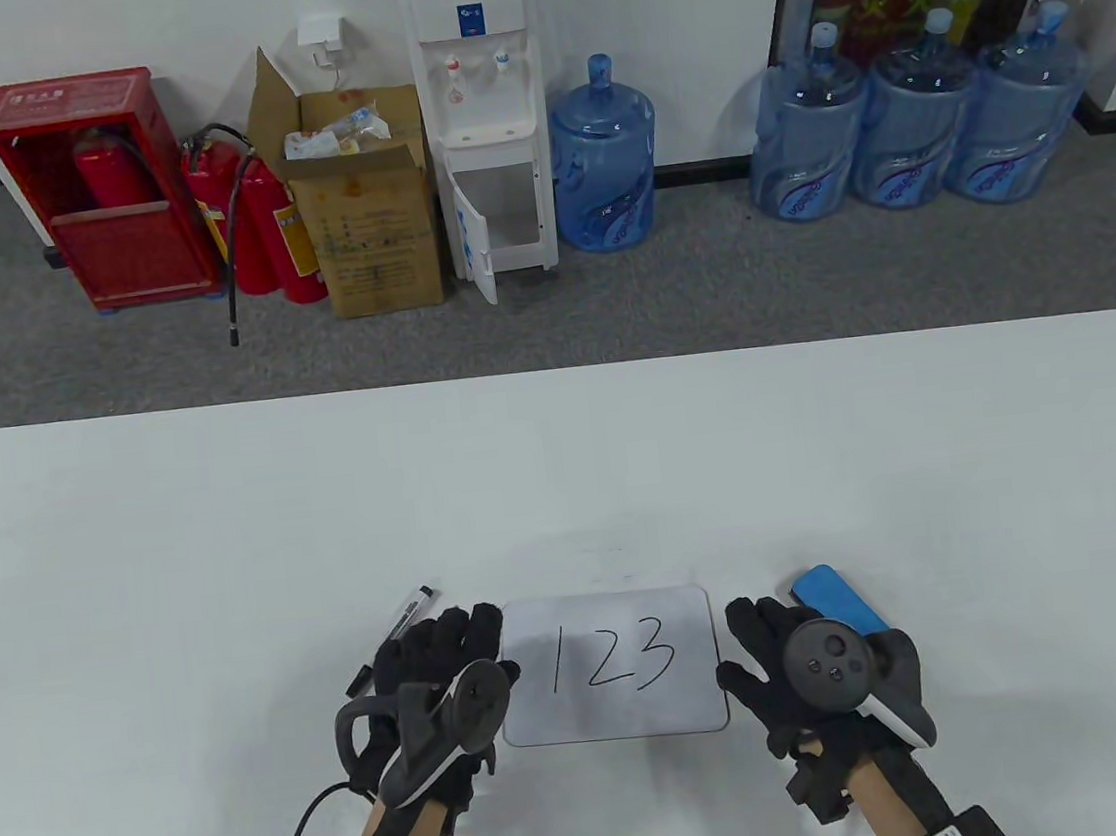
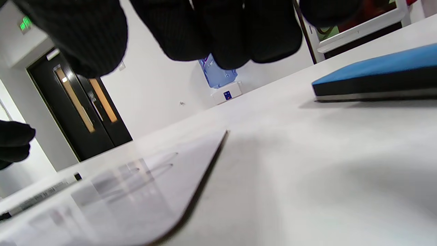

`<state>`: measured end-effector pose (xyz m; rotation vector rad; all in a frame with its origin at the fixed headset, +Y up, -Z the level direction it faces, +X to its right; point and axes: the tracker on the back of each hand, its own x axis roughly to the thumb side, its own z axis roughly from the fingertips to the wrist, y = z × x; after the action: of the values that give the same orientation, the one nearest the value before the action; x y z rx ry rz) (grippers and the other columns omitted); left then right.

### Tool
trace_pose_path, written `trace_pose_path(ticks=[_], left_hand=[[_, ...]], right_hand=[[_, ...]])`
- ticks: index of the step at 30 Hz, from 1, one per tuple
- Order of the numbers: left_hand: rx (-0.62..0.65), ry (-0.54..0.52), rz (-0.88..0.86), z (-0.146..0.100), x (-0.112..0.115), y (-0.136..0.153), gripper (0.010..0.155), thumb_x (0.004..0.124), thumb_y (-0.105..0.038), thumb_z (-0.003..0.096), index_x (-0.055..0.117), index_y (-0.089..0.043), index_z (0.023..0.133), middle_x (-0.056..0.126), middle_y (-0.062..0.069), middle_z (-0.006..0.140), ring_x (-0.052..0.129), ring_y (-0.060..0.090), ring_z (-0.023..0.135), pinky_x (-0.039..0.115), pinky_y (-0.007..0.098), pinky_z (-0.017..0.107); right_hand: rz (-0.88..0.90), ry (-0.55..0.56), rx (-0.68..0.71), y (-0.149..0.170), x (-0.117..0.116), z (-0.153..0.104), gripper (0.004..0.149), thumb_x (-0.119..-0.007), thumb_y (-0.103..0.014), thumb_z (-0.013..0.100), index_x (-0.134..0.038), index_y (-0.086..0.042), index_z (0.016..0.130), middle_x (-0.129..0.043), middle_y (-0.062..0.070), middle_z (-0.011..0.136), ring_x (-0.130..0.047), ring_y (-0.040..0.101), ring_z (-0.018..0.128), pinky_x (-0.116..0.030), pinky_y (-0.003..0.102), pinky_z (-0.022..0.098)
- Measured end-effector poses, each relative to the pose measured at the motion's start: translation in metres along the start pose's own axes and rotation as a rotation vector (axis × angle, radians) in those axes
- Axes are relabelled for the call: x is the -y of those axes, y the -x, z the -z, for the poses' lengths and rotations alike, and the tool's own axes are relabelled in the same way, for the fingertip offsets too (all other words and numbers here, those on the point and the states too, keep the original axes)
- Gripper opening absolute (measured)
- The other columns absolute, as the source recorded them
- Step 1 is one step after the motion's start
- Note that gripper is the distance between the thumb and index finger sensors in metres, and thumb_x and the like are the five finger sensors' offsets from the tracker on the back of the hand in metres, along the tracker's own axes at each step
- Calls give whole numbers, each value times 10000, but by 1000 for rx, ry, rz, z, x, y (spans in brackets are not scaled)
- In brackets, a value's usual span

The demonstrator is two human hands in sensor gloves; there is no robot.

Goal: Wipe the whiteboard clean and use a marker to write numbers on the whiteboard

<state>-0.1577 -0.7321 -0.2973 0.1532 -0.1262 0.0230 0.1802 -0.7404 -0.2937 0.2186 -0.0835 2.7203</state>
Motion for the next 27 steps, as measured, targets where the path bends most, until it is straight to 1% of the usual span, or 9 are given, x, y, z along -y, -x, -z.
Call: trace_pose_path(ticks=[2,5,14,19,27], left_hand=[[9,21,24,-3,5,3,644,672,-568,457,629,-370,1067,779,26,1111,803,343,968,596,628,733],[15,42,51,-5,9,5,642,674,-568,456,629,-375,1067,774,25,1117,799,344,976,587,635,737],[-1,51,47,-4,11,13,639,675,-565,457,633,-374,1065,769,25,1121,791,346,983,579,640,741],[-9,77,45,-3,14,15,636,677,-564,458,632,-380,1065,764,24,1126,788,345,989,576,643,742],[-10,80,46,-4,13,15,638,676,-564,457,631,-378,1066,763,25,1127,788,347,989,576,643,743]], right_hand=[[-35,-1,-10,1,-2,0,707,-784,-537,420,-677,-179,1021,-620,139,1031,-666,395,928,-450,638,688],[-72,13,-26,6,-1,0,705,-780,-540,419,-683,-180,1018,-623,137,1032,-667,393,932,-442,640,695],[-53,1,-49,16,-3,2,704,-776,-542,420,-683,-182,1018,-611,133,1040,-645,398,951,-434,650,692],[-46,-5,-49,16,-3,1,702,-775,-541,421,-684,-181,1018,-611,133,1041,-645,401,952,-435,652,691],[-46,-12,-47,18,-6,2,703,-773,-543,421,-686,-180,1016,-614,133,1040,-648,402,949,-441,653,687]])
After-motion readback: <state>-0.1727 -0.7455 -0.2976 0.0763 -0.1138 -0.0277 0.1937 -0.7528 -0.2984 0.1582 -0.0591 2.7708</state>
